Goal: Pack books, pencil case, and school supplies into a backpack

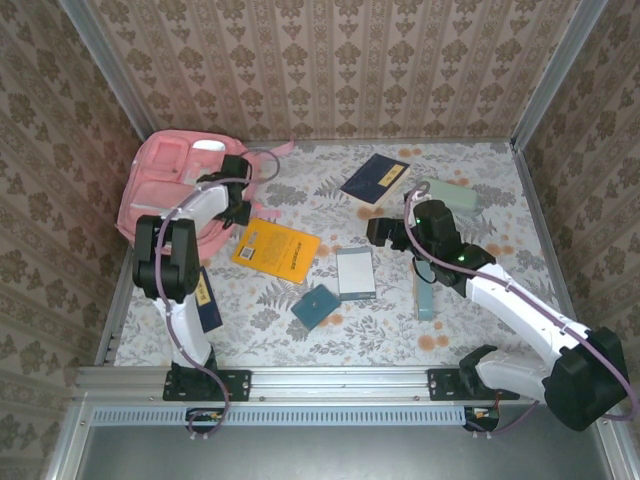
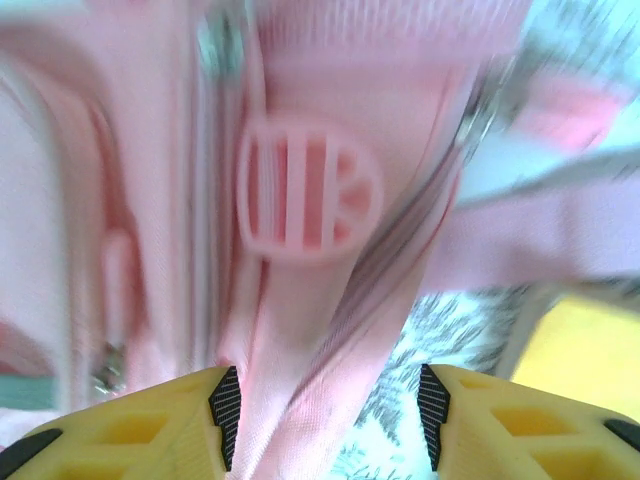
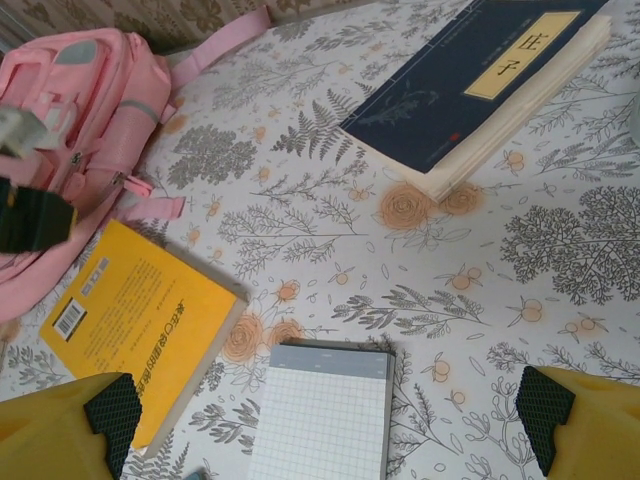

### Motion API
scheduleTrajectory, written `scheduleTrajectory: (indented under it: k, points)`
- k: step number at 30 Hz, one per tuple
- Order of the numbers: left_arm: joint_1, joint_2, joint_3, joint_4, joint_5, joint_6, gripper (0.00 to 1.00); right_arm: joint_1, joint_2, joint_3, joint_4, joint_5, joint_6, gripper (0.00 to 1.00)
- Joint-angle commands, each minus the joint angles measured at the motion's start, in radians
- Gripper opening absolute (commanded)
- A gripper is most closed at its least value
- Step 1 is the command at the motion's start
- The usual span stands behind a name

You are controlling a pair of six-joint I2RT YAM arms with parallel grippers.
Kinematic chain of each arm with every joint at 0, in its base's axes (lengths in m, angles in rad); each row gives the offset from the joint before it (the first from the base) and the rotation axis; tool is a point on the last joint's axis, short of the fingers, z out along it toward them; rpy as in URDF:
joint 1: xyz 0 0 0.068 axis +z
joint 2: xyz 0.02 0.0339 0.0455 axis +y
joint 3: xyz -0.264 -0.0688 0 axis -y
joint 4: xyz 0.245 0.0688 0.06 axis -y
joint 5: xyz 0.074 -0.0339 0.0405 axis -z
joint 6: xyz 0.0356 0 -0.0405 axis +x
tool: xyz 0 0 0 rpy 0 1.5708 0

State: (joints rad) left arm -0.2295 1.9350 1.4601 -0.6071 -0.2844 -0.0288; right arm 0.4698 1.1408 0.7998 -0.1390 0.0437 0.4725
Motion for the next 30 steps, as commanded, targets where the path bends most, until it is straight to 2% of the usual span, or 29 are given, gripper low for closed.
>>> scheduleTrajectory:
  k: [1, 7, 16, 20, 21, 22, 23, 25, 30]
  points:
    - [-0.012, 0.011, 0.141, -0.034, 0.022, 0.003, 0.54, 0.012, 0.016, 0.034, -0.016, 0.008, 0.011, 1.0]
    - [-0.022, 0.249, 0.431, -0.111, -0.007, 0.006, 0.53, 0.018, 0.024, 0.043, -0.039, 0.011, 0.03, 1.0]
    - [-0.022, 0.528, 0.732, -0.213, -0.063, 0.004, 0.54, 0.031, -0.005, 0.042, -0.092, 0.024, 0.047, 1.0]
    - [-0.035, 0.567, 0.808, -0.25, -0.06, 0.028, 0.27, 0.036, -0.015, 0.041, -0.104, 0.036, 0.053, 1.0]
    - [-0.041, 0.563, 0.807, -0.246, -0.051, 0.031, 0.18, 0.038, -0.016, 0.04, -0.106, 0.04, 0.055, 1.0]
    - [-0.048, 0.56, 0.806, -0.242, -0.044, 0.032, 0.04, 0.04, -0.016, 0.04, -0.105, 0.045, 0.058, 0.99]
    - [-0.054, 0.558, 0.806, -0.244, -0.039, 0.035, 0.0, 0.04, -0.016, 0.038, -0.104, 0.048, 0.061, 1.0]
    - [-0.075, 0.541, 0.794, -0.236, -0.023, 0.04, 0.0, 0.041, -0.015, 0.033, -0.095, 0.048, 0.064, 1.0]
    - [-0.148, 0.411, 0.683, -0.123, -0.097, 0.101, 0.0, 0.046, -0.013, 0.026, -0.088, 0.046, 0.076, 1.0]
